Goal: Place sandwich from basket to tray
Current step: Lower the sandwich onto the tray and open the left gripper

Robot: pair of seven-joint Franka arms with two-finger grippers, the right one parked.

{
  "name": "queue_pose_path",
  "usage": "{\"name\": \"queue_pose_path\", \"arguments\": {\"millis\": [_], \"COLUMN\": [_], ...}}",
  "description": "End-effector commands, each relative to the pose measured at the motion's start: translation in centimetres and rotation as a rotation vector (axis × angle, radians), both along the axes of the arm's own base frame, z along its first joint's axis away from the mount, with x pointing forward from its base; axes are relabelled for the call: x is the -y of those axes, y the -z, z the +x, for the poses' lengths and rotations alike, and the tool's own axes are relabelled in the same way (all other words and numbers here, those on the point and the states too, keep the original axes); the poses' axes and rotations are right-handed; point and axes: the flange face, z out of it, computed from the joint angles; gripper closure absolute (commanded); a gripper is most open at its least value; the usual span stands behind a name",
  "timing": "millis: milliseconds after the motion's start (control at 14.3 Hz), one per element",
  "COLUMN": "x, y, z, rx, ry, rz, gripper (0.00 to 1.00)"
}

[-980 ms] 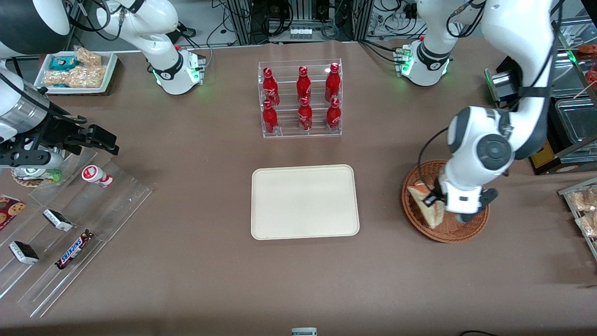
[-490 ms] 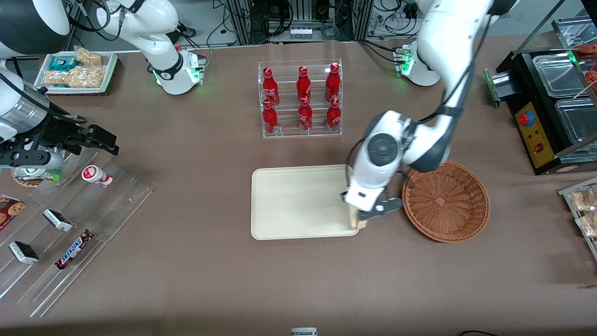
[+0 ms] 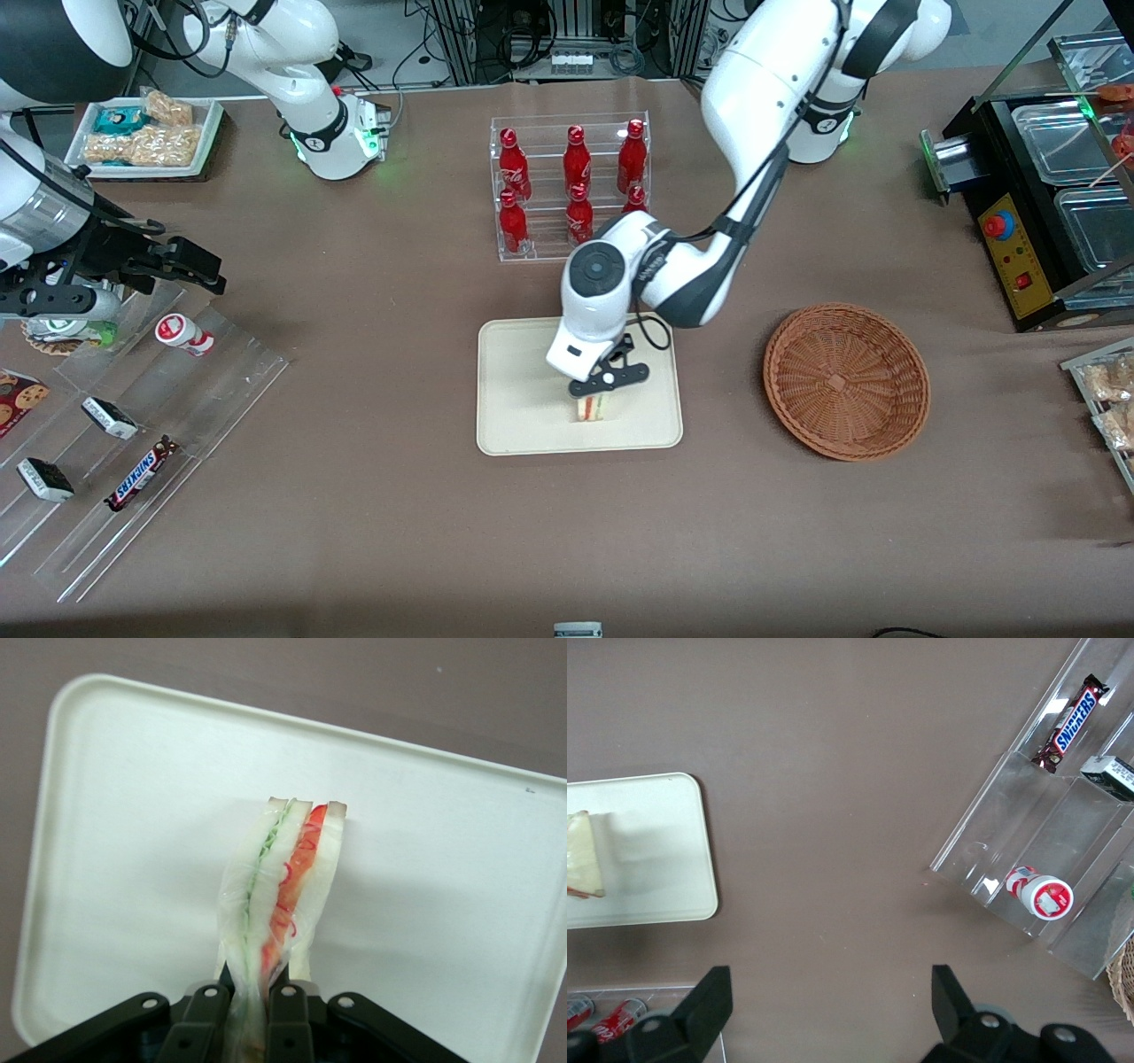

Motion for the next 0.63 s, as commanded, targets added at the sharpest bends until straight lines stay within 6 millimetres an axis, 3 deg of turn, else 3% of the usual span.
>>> {"name": "queue_pose_path", "arguments": {"millis": [0,210,280,420,560], "x": [1.5,2.2,2.3,2.1,1.5], "y": [1.3,2.5,2.6,1.7,-1.9], "z": [0.1,-0.8,-0.8,-0.5,0.4], "rx": [0.063,0.062,0.064,0.076,0.097], "ry": [-0.025,-0.005,-0.009,-0.020,-0.042], "rz": [0.026,0.036,0.032,0.025,-0.006], "gripper": [0.91,0.86,0.71,0.00,0.00]}}
